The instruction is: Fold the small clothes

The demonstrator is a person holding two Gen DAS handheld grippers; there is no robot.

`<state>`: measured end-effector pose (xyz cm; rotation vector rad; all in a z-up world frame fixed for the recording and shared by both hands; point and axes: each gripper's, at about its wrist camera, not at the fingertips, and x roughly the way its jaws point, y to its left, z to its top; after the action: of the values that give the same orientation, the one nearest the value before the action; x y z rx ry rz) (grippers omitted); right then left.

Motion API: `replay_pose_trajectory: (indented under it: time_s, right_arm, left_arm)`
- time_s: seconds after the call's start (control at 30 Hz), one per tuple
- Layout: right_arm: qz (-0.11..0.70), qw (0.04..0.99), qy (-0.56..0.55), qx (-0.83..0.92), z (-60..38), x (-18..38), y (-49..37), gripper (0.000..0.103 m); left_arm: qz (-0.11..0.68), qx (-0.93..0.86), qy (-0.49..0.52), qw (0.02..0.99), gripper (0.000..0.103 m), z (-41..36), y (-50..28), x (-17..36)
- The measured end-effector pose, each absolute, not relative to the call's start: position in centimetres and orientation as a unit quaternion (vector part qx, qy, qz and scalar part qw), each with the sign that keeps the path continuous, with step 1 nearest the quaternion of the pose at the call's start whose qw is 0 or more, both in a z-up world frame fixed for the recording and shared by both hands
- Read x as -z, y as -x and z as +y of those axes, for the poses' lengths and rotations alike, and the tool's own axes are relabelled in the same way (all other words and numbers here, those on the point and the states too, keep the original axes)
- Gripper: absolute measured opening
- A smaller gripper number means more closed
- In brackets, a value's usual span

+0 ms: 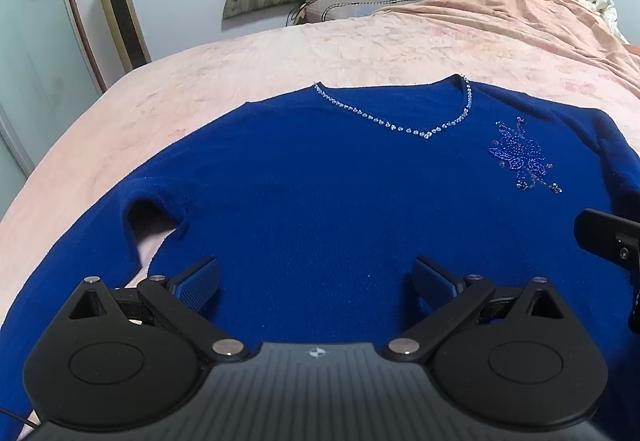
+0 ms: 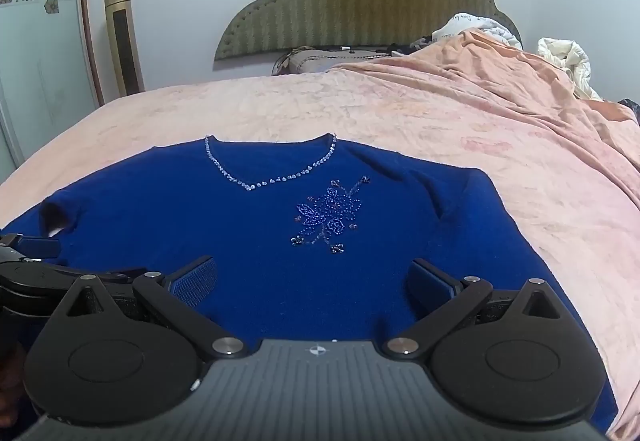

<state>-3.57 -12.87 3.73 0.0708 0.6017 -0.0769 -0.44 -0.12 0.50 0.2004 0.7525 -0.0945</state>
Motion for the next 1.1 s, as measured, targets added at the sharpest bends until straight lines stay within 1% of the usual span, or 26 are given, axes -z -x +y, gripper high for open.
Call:
replay_pose_trajectory:
  time_s: [0.73,1.1]
  right_arm:
    - [0.29,0.956,-0.027,0.034,-12.2,-3.7,4.2,0.103]
    - [0.282,0.958,-0.045,0.017,-12.4,-4.0,5.0,0.103]
  left_arm:
    - [0.369,0.05,-0.1,0.923,0.103,-0.5,0.8,0.0]
    - [0.348,0.041,-0.107,0.931,0.103,-0.6,1.3,-0.2]
